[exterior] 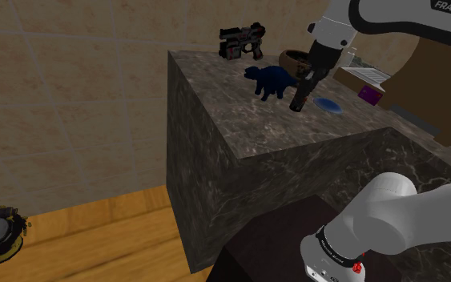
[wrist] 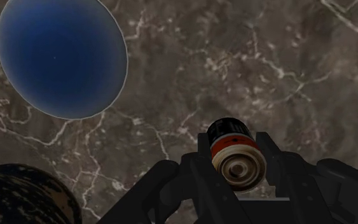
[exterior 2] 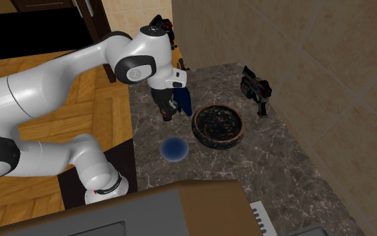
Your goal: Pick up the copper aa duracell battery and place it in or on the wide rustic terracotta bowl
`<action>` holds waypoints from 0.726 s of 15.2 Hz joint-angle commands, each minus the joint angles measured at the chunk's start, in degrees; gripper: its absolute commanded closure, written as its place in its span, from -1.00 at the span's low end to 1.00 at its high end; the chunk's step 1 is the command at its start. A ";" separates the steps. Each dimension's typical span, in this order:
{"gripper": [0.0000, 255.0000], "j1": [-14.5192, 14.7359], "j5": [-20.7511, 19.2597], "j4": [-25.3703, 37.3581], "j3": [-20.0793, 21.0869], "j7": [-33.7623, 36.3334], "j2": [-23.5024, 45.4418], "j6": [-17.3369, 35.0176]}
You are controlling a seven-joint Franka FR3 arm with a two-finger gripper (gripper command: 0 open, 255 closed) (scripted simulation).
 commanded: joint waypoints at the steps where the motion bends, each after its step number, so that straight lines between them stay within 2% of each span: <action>1: 1.00 0.00 0.00 0.00 0.00 0.00 0.00 0.00; 8: 1.00 0.00 0.00 -0.01 0.00 0.00 0.00 0.01; 11: 1.00 0.05 0.09 2.78 0.08 -0.06 0.65 -2.14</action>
